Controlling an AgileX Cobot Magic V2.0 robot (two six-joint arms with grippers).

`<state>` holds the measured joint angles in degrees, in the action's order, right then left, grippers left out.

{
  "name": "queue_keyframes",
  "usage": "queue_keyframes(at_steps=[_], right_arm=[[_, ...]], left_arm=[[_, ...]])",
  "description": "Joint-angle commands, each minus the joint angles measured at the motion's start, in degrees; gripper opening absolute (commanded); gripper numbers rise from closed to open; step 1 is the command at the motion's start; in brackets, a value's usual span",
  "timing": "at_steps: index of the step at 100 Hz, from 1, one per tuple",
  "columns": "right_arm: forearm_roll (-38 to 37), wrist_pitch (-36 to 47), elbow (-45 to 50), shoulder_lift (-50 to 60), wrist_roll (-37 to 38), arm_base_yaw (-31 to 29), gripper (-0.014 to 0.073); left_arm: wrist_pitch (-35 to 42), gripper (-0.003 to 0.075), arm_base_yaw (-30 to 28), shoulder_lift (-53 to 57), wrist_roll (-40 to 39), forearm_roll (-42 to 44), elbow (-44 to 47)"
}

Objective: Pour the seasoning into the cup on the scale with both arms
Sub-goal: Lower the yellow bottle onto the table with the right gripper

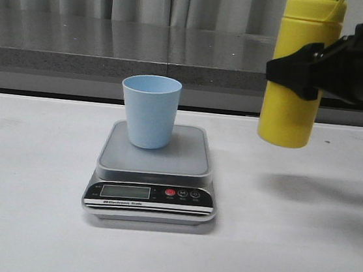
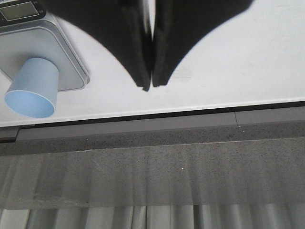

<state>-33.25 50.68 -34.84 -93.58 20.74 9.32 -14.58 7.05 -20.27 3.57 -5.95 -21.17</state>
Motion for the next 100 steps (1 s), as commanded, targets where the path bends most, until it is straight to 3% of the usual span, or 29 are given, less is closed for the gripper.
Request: queue_keyframes(at_steps=[1, 16, 100], right_arm=[[1.59, 9.9, -1.09, -1.41, -2.83, -0.35, 0.0265], [2.57, 14.46, -1.15, -6.23, -7.16, -0.35, 0.0265], [3.32, 14.64, -1.15, -11.23, -9.51, -0.35, 0.0267]], left_arm=[[4.97, -0.002, -0.08, -0.26, -0.35, -0.15, -1.62], [4.97, -0.002, -0.08, -0.26, -0.35, -0.15, -1.62], [4.97, -0.002, -0.08, -0.26, -0.35, -0.15, -1.62]])
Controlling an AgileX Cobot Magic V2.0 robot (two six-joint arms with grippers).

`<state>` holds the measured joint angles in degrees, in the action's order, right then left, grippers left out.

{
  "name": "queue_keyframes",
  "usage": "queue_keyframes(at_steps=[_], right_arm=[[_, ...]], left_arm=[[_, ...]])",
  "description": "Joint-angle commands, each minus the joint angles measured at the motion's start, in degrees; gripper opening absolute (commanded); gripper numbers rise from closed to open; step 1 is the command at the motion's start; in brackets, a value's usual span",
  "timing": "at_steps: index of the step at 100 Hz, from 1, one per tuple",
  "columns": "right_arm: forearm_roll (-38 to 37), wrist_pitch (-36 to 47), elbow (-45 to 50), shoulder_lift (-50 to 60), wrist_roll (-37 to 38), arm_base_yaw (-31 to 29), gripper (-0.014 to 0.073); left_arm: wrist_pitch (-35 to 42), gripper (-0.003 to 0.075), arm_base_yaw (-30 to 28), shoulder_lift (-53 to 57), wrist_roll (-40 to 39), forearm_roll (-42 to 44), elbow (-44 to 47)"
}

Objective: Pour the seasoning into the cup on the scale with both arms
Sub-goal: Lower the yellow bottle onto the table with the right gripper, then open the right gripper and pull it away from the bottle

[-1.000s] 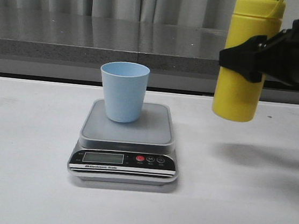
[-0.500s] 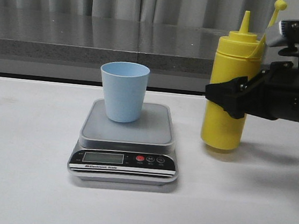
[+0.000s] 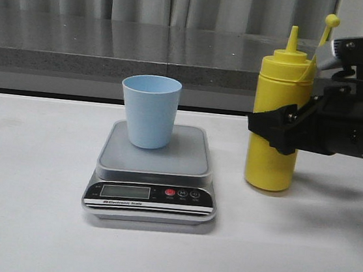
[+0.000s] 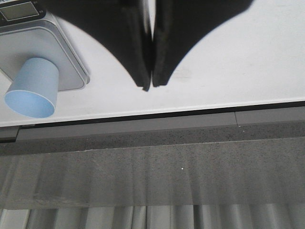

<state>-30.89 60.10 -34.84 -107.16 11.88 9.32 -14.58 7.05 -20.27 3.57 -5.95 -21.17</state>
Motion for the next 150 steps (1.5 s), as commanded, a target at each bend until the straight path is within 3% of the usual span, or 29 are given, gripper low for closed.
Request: queue_keyframes(at_steps=[1, 29, 60, 97, 150], right_arm=[[0.96, 5.21, -1.15, 2.36, -0.64, -0.35, 0.0267], [0.9, 3.99, -1.15, 2.36, -0.64, -0.35, 0.0276], [0.02, 3.99, -1.15, 2.36, -0.64, -0.35, 0.0458], [0.02, 3.99, -1.15, 2.36, -0.64, -0.35, 0.0586], [0.07, 4.99, 1.89, 2.46, -0.64, -0.35, 0.0607]], left_arm=[[4.97, -0.002, -0.08, -0.26, -0.35, -0.15, -1.62], [4.97, -0.002, -0.08, -0.26, -0.35, -0.15, -1.62], [4.97, -0.002, -0.08, -0.26, -0.35, -0.15, -1.62], [4.97, -0.002, -0.08, -0.26, -0.35, -0.15, -1.62], [4.97, -0.002, -0.08, -0.26, -0.35, -0.15, -1.62]])
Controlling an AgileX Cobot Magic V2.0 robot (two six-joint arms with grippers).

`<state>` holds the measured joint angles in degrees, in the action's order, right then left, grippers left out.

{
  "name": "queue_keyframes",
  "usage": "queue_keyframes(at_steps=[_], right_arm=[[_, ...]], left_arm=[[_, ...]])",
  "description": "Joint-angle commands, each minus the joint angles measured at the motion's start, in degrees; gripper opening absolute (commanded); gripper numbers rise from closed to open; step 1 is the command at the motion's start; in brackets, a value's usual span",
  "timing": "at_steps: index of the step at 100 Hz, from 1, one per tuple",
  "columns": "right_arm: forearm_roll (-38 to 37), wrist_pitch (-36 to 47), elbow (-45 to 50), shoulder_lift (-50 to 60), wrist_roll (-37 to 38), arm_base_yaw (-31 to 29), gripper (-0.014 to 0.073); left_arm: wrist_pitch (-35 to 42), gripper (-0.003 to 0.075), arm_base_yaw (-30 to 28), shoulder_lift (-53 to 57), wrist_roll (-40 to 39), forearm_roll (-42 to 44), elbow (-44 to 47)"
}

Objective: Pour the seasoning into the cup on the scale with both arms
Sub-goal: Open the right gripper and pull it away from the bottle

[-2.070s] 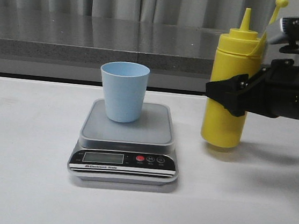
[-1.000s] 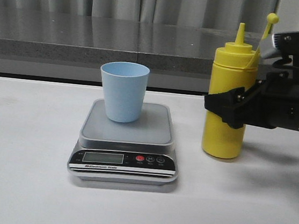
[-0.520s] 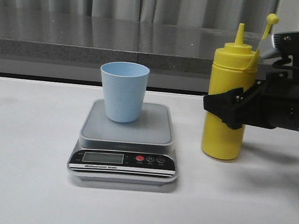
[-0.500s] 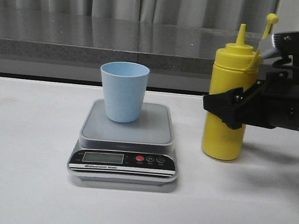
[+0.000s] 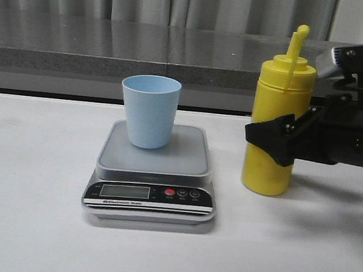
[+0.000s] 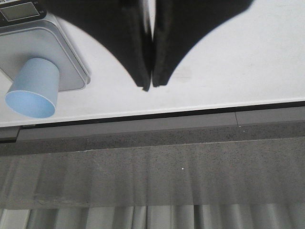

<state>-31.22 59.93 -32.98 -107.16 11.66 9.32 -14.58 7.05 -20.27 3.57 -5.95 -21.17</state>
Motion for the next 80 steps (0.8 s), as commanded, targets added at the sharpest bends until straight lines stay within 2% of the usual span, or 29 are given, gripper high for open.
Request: queue_keyframes(at_steps=[1, 38, 80], right_arm=[[0.4, 5.16, 0.24, 2.46, -0.42, -0.35, 0.0607], [3.66, 5.45, 7.38, 9.32, -0.42, -0.35, 0.0606], [11.29, -8.59, 14.6, 28.42, -0.42, -0.35, 0.0601]], left_arm=[[4.97, -0.002, -0.08, -0.26, -0.35, -0.15, -1.62], [4.97, -0.002, -0.08, -0.26, -0.35, -0.15, -1.62], [4.97, -0.002, -0.08, -0.26, -0.35, -0.15, -1.62]])
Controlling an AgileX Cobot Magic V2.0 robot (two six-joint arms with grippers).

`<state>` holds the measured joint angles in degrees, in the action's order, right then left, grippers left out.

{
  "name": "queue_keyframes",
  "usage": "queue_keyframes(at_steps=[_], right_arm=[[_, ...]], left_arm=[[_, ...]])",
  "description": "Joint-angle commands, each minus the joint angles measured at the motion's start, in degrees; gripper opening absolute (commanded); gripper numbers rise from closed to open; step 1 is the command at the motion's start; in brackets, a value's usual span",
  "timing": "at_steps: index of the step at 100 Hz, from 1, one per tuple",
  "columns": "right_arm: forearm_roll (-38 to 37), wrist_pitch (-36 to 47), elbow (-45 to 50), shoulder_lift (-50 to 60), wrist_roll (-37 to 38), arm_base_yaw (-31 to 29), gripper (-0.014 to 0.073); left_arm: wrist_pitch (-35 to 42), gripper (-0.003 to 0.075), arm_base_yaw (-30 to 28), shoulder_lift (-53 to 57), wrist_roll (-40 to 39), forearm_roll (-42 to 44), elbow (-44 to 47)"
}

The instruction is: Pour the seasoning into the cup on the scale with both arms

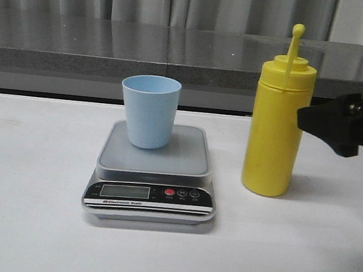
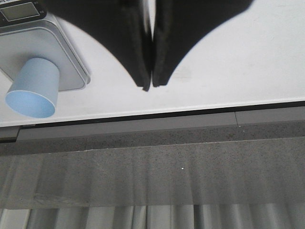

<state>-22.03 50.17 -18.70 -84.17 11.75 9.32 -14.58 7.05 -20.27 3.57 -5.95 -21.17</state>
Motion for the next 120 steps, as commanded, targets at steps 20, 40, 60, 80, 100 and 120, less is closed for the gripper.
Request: queue_keyframes(at_steps=[20, 40, 60, 80, 100, 120], right_arm=[[3.81, -9.69, 0.89, 16.19, -0.51, -0.35, 0.0601], [7.12, -18.42, 0.89, 26.83, -0.51, -0.35, 0.0601], [9.66, -28.71, 0.89, 37.95, -0.51, -0.35, 0.0601], [9.91, -40.65, 0.89, 48.98, -0.51, -0.35, 0.0597], [9.91, -50.74, 0.89, 58.72, -0.51, -0.35, 0.0486], [9.91, -56.21, 0.89, 66.08, -0.51, -0.35, 0.0347]], left_arm=[[4.97, -0.002, -0.08, -0.26, -0.35, -0.15, -1.62], [4.97, -0.002, -0.08, -0.26, -0.35, -0.15, -1.62], [4.97, -0.002, -0.08, -0.26, -0.35, -0.15, -1.62], [4.97, -0.002, -0.08, -0.26, -0.35, -0.15, -1.62], [4.97, -0.002, -0.08, -0.26, -0.35, -0.15, -1.62], [4.97, -0.002, -0.08, -0.26, -0.35, -0.15, -1.62]])
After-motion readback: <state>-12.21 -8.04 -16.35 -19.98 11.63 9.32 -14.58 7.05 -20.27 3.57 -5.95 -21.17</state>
